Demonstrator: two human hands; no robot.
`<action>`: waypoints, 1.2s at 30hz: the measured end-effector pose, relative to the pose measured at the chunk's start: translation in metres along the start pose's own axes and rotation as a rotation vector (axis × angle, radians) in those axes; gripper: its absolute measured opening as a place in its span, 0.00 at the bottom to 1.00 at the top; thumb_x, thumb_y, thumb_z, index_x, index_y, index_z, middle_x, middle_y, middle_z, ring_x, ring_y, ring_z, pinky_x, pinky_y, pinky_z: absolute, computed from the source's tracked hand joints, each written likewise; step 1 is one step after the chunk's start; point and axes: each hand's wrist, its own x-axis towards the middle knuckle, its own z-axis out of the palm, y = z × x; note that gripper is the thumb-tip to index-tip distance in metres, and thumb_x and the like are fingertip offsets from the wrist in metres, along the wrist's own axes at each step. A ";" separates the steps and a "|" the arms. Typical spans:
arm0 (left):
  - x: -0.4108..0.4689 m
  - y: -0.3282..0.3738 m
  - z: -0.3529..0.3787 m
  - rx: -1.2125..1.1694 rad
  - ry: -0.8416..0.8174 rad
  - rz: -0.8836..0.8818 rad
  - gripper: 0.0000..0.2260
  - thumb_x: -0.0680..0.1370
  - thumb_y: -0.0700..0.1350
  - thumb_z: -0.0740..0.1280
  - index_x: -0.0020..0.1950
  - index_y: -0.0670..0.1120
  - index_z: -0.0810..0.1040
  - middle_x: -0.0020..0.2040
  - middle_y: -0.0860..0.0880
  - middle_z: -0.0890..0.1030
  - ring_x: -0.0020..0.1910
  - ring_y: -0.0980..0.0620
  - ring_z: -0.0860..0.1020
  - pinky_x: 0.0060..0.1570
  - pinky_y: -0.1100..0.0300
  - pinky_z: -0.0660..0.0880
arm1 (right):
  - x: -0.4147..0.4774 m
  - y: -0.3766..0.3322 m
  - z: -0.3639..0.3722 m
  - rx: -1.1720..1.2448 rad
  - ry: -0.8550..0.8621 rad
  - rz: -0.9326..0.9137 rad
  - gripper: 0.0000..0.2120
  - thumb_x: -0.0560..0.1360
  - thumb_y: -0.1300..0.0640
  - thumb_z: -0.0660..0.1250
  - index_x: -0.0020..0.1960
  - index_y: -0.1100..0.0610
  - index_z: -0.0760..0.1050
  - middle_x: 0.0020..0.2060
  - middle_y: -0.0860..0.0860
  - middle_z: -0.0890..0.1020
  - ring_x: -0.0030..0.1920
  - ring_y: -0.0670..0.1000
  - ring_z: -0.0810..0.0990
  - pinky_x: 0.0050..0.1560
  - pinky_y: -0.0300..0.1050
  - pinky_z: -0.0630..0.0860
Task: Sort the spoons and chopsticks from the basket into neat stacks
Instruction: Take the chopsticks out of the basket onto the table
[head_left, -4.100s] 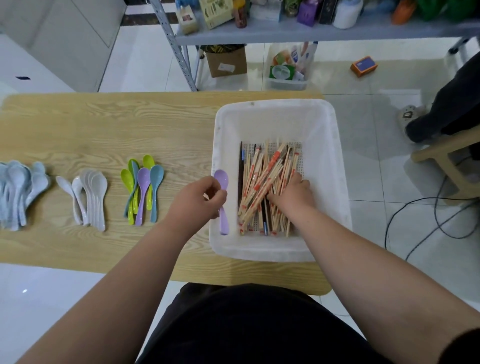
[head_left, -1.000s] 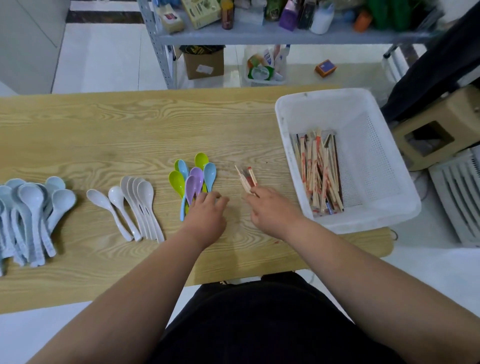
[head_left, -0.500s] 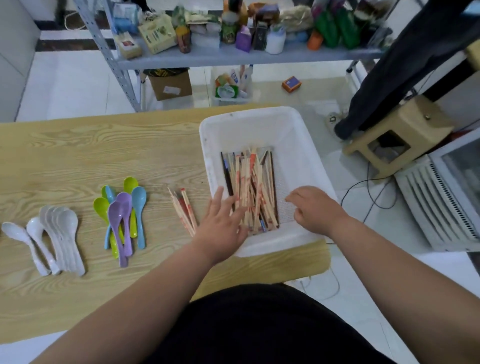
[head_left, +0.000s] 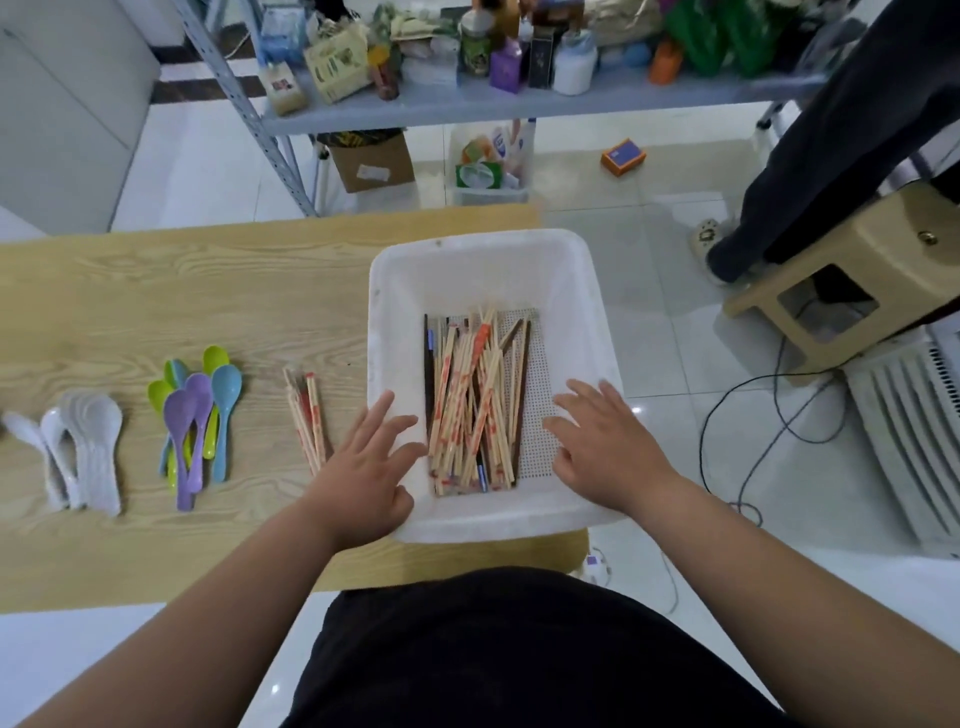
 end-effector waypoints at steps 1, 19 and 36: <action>0.001 0.003 -0.002 0.019 0.015 -0.007 0.21 0.71 0.50 0.60 0.63 0.48 0.77 0.70 0.43 0.71 0.79 0.34 0.56 0.74 0.34 0.59 | 0.003 0.005 -0.001 -0.008 -0.018 0.017 0.21 0.72 0.53 0.68 0.64 0.55 0.80 0.68 0.58 0.76 0.75 0.61 0.67 0.77 0.61 0.57; 0.130 0.042 0.007 -0.413 -0.204 -0.723 0.19 0.80 0.46 0.66 0.66 0.38 0.68 0.62 0.38 0.74 0.56 0.40 0.77 0.53 0.50 0.75 | 0.010 0.001 0.004 -0.104 -0.045 0.011 0.15 0.72 0.51 0.67 0.56 0.54 0.82 0.67 0.57 0.78 0.72 0.60 0.70 0.77 0.62 0.44; 0.109 0.053 0.002 -0.702 -0.130 -0.794 0.06 0.83 0.37 0.57 0.59 0.38 0.67 0.45 0.42 0.75 0.35 0.50 0.71 0.31 0.58 0.65 | 0.012 -0.003 -0.007 -0.123 -0.150 -0.019 0.18 0.77 0.51 0.62 0.63 0.55 0.78 0.71 0.57 0.72 0.76 0.59 0.63 0.76 0.61 0.36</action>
